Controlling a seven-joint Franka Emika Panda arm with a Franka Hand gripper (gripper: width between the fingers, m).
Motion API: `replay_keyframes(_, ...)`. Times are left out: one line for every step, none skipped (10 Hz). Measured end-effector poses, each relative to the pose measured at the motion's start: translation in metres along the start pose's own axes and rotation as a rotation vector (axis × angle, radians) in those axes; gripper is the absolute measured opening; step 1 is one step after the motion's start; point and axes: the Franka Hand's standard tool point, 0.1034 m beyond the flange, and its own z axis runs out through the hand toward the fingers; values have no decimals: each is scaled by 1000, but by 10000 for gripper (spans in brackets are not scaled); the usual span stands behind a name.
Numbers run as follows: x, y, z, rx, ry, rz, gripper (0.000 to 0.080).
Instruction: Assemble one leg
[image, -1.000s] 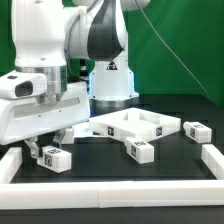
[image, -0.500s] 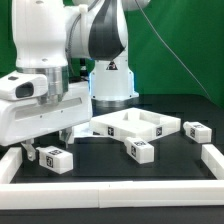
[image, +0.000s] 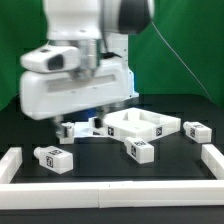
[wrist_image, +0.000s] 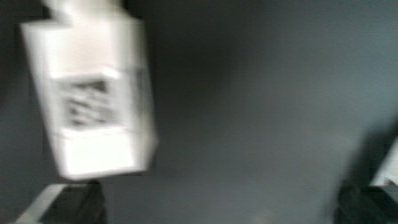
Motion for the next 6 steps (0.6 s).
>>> replay_keyframes(18, -21, -2, -2, 11, 65, 649)
replay_keyframes(33, -43, 3, 0, 15, 115, 649)
replay_keyframes(46, -59, 7, 5, 8, 146, 649)
replay_keyframes(45, -57, 7, 6, 11, 121, 649)
replay_keyframes(44, -56, 8, 6, 9, 123, 649)
replay_keyframes(44, -57, 8, 7, 9, 121, 649)
